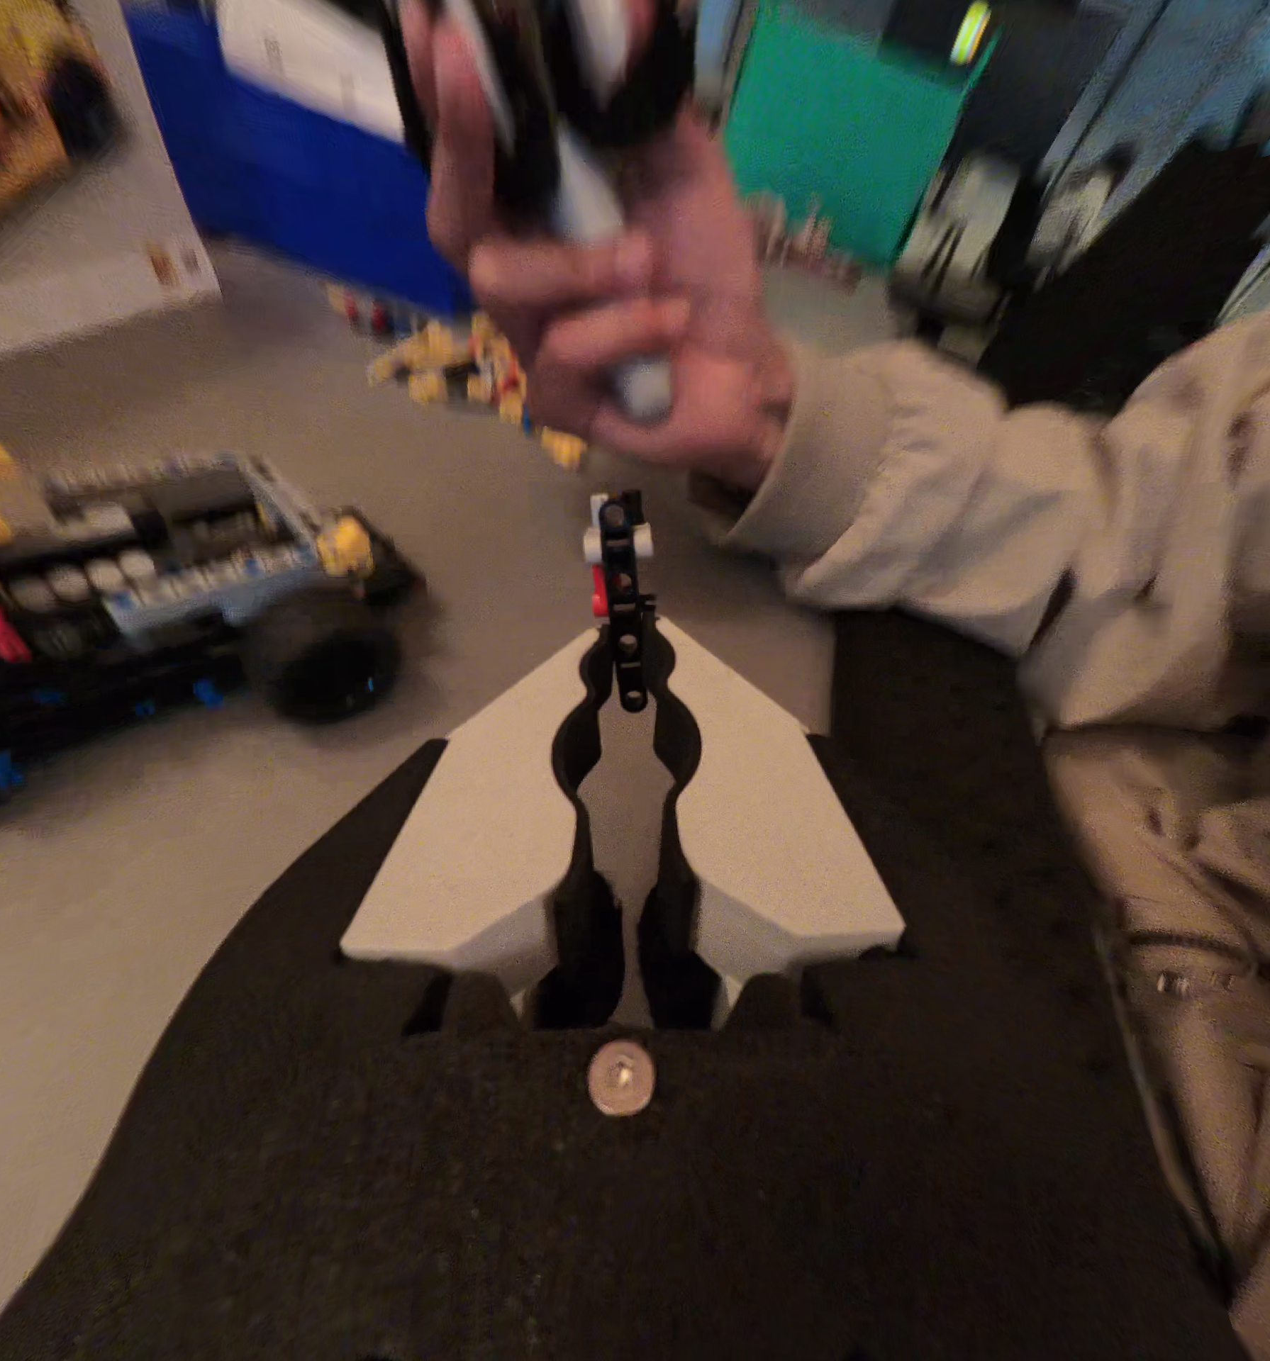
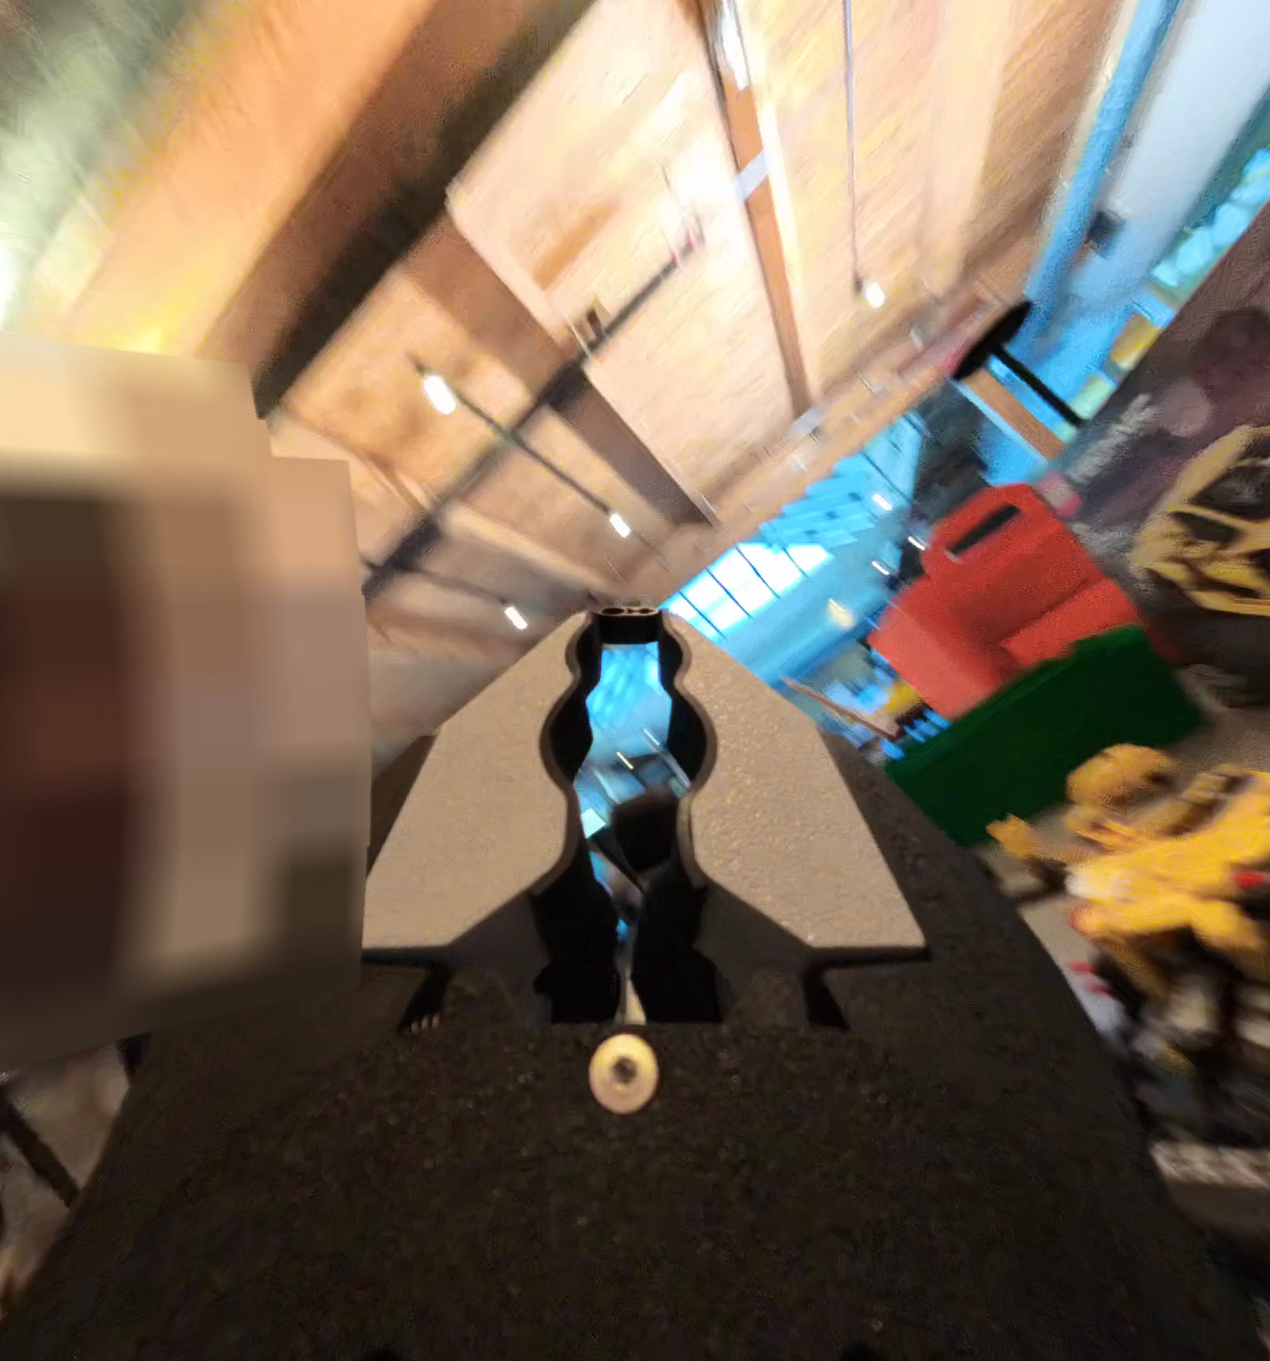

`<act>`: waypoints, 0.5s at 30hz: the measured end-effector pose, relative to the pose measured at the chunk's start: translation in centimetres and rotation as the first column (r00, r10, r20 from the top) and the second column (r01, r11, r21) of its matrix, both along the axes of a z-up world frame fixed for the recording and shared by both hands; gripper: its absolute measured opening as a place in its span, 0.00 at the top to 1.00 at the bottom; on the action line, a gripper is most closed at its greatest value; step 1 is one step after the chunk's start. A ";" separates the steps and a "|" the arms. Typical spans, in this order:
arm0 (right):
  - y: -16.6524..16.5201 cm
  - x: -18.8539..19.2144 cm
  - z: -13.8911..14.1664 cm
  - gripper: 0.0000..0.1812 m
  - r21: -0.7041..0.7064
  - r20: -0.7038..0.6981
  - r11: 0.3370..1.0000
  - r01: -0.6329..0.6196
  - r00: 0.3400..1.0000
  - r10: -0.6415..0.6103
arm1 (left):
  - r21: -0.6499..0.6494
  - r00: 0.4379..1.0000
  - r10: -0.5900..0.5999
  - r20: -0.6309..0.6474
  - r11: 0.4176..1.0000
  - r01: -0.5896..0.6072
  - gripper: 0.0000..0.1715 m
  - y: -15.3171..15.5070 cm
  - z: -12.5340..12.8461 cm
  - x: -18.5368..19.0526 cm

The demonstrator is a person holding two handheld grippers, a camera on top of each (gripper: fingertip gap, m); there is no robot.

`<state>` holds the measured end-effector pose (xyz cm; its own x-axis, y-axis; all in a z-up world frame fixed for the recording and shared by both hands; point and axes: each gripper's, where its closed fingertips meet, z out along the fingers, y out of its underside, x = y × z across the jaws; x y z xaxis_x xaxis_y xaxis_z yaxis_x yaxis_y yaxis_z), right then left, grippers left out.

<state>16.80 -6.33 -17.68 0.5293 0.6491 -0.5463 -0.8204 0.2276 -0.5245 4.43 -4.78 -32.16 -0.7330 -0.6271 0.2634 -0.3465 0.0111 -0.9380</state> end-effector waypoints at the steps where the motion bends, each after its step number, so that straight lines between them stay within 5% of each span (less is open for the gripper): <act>1: -0.5 -0.4 0.2 0.93 -0.034 0.062 0.999 0.007 0.998 -0.005 | -0.063 0.999 0.036 0.008 0.997 -0.036 0.97 0.9 1.1 0.5; 3: -0.9 -1.3 -0.6 0.93 -0.106 0.103 0.994 -0.013 0.994 0.024 | -0.140 0.996 0.088 -0.001 0.986 -0.087 0.97 2.4 2.2 1.6; 6: -1.1 -0.2 -0.4 0.93 -0.056 -0.030 0.995 -0.083 0.996 0.081 | -0.248 0.998 0.040 0.038 0.968 -0.029 0.96 2.2 4.1 1.4; 8: -0.1 -0.8 -1.4 0.93 -0.169 0.078 0.985 -0.042 0.995 0.056 | -0.284 0.999 0.045 0.020 0.958 -0.037 0.96 2.7 4.3 1.6; 11: -0.9 -1.2 -0.8 0.93 -0.109 -0.028 0.971 -0.213 0.977 0.212 | -0.284 0.996 0.058 0.063 0.958 -0.038 0.96 2.8 4.9 1.4; 15: -1.8 -0.8 -0.8 0.93 -0.131 -0.036 0.967 -0.219 0.976 0.216 | -0.436 0.992 0.066 0.104 0.900 -0.014 0.96 4.2 7.4 0.9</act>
